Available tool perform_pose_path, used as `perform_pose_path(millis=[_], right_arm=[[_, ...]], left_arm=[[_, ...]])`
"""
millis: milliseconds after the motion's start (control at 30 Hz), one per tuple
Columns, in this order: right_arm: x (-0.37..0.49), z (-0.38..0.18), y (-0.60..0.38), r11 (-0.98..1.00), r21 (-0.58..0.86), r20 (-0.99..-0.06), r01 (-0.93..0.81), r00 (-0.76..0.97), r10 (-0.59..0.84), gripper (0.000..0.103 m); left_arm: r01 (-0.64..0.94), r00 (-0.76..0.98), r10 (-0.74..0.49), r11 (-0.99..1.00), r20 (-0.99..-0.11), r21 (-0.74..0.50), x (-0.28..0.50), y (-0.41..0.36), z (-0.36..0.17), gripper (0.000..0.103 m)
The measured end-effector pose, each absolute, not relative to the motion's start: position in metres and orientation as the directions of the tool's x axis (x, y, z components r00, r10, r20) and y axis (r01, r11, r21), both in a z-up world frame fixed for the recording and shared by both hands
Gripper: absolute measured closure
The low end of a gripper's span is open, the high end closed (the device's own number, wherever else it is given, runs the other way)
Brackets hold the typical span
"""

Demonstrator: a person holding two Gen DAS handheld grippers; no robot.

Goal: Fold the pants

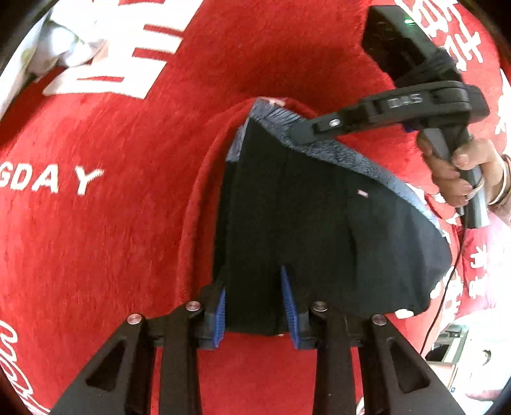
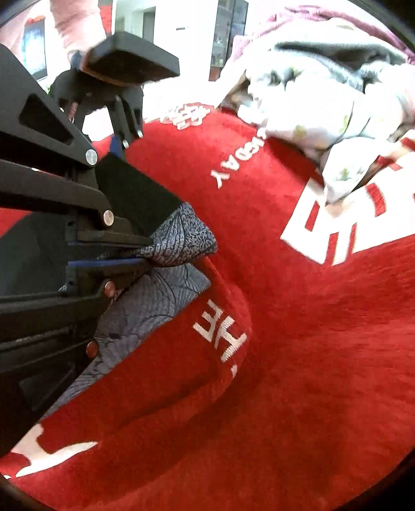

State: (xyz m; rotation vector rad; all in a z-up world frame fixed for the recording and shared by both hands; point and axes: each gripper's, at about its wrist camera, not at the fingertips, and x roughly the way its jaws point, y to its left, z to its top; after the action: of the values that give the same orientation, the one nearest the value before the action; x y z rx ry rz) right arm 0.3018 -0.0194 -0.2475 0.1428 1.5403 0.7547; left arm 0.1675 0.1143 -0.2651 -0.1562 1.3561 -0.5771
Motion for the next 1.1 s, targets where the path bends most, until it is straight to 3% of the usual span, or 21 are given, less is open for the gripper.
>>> perform_pose_path(millis=[100, 133, 167, 233, 300, 333, 433, 800, 1000, 1100], right_arm=[[0.307, -0.285, -0.009, 0.822, 0.461, -0.886, -0.334, -0.136, 0.442, 0.095], [0.309, -0.289, -0.008, 0.834, 0.446, -0.893, -0.324, -0.096, 0.441, 0.093], [0.312, -0.292, -0.010, 0.853, 0.432, -0.899, -0.292, -0.064, 0.434, 0.088], [0.314, -0.290, -0.013, 0.872, 0.431, -0.899, -0.231, -0.026, 0.437, 0.078], [0.308, -0.279, -0.014, 0.900, 0.360, -0.928, -0.246, 0.007, 0.373, 0.050], [0.303, -0.270, -0.017, 0.903, 0.345, -0.931, -0.257, 0.026, 0.363, 0.048], [0.282, -0.240, -0.041, 0.913, 0.334, -0.928, -0.234, 0.091, 0.362, 0.048], [0.127, -0.217, -0.200, 0.874, 0.436, -0.897, 0.217, 0.178, 0.403, 0.048], [0.033, -0.227, -0.268, 0.800, 0.442, -0.897, 0.405, 0.204, 0.392, 0.048], [0.000, -0.234, -0.292, 0.732, 0.474, -0.880, 0.490, 0.232, 0.414, 0.048]], left_arm=[[0.280, 0.118, -0.450, 0.871, -0.885, -0.405, 0.165, 0.113, -0.273, 0.065], [0.266, 0.132, -0.417, 0.889, -0.899, -0.373, 0.165, 0.113, -0.273, 0.052], [0.255, 0.146, -0.386, 0.904, -0.911, -0.342, 0.166, 0.110, -0.269, 0.043], [0.230, 0.177, -0.356, 0.922, -0.918, -0.313, 0.165, 0.112, -0.258, 0.041], [0.208, 0.195, -0.344, 0.930, -0.919, -0.304, 0.166, 0.115, -0.246, 0.041], [0.202, 0.208, -0.344, 0.931, -0.916, -0.304, 0.166, 0.116, -0.237, 0.041], [0.209, 0.236, -0.330, 0.936, -0.914, -0.284, 0.168, 0.113, -0.224, 0.021], [0.322, 0.186, -0.300, 0.918, -0.936, -0.230, 0.159, -0.006, -0.216, 0.021], [0.288, 0.233, -0.137, 0.955, -0.963, -0.066, 0.202, -0.049, -0.264, 0.019], [0.242, 0.250, -0.087, 0.970, -0.964, -0.024, 0.212, -0.052, -0.254, 0.018]])
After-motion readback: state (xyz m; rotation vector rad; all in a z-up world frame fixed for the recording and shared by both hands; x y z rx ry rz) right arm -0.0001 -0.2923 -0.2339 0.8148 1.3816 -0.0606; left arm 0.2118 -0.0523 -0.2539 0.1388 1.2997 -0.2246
